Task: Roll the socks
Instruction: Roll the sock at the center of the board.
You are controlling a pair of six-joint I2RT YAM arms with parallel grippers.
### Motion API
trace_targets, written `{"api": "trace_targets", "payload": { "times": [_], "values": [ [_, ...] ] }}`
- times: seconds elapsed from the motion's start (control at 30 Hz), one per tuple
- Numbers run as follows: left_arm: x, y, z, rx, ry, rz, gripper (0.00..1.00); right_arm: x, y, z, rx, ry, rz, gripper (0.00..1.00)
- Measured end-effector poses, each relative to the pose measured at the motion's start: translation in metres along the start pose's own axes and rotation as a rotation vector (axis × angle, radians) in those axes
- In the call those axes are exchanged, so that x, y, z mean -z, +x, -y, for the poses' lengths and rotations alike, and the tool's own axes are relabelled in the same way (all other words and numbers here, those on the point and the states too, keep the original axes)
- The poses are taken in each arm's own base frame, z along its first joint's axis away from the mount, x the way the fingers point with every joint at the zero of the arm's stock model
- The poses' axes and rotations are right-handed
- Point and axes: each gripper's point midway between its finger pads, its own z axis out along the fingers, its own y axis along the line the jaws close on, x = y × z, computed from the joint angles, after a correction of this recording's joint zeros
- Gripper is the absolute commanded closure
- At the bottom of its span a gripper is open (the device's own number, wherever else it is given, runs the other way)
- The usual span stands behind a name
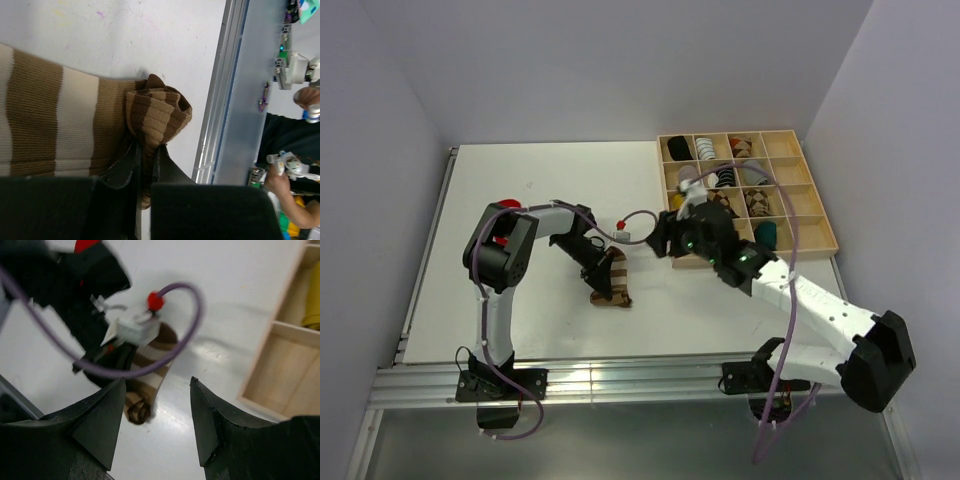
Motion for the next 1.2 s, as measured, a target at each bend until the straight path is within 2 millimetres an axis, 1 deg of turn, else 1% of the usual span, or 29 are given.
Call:
{"api": "trace_targets", "payload": {
  "times": [0.07, 0.1, 0.17, 0.2, 0.23, 0.3, 0.43, 0.53, 0.63, 0.87, 1.0, 1.17, 1.2],
  "values": [
    [0.0, 0.0, 0.0, 0.028, 0.011, -0.009, 1.0, -0.005, 0.025, -0.027, 0.103, -0.033, -0.052, 0.39],
    [0.0, 0.0, 0.0, 0.04, 0.015, -0.014, 0.99, -0.007, 0.044, -0.045, 0.175, -0.063, -0.091, 0.39],
    [0.0, -0.001, -0.001, 0.062, 0.023, -0.022, 1.0, -0.011, 0.08, -0.067, 0.284, -0.107, -0.168, 0.39],
    [0.001, -0.001, -0.001, 0.07, 0.025, -0.026, 1.0, -0.012, 0.094, -0.073, 0.327, -0.121, -0.199, 0.38],
    [0.0, -0.001, -0.001, 0.08, 0.029, -0.031, 1.0, -0.013, 0.11, -0.077, 0.374, -0.129, -0.237, 0.38],
    [0.001, -0.001, -0.001, 0.1, 0.035, -0.042, 1.0, -0.018, 0.134, -0.078, 0.454, -0.129, -0.292, 0.38],
    [0.001, -0.001, -0.002, 0.144, 0.049, -0.066, 1.0, -0.027, 0.165, -0.073, 0.578, -0.112, -0.363, 0.36],
    [0.002, 0.001, -0.001, 0.174, 0.06, -0.085, 1.0, -0.034, 0.18, -0.069, 0.657, -0.1, -0.399, 0.36],
    [0.003, 0.004, 0.0, 0.2, 0.068, -0.105, 1.0, -0.04, 0.189, -0.07, 0.722, -0.098, -0.416, 0.35],
    [0.005, 0.012, 0.001, 0.247, 0.076, -0.149, 1.0, -0.055, 0.185, -0.088, 0.817, -0.115, -0.395, 0.34],
    [0.006, 0.014, 0.002, 0.263, 0.083, -0.165, 1.0, -0.064, 0.192, -0.095, 0.864, -0.122, -0.406, 0.34],
    [0.008, 0.017, 0.002, 0.265, 0.079, -0.183, 1.0, -0.068, 0.208, -0.086, 0.904, -0.109, -0.458, 0.36],
    [0.008, 0.018, 0.002, 0.266, 0.077, -0.187, 0.98, -0.069, 0.211, -0.083, 0.912, -0.103, -0.47, 0.37]
  ]
}}
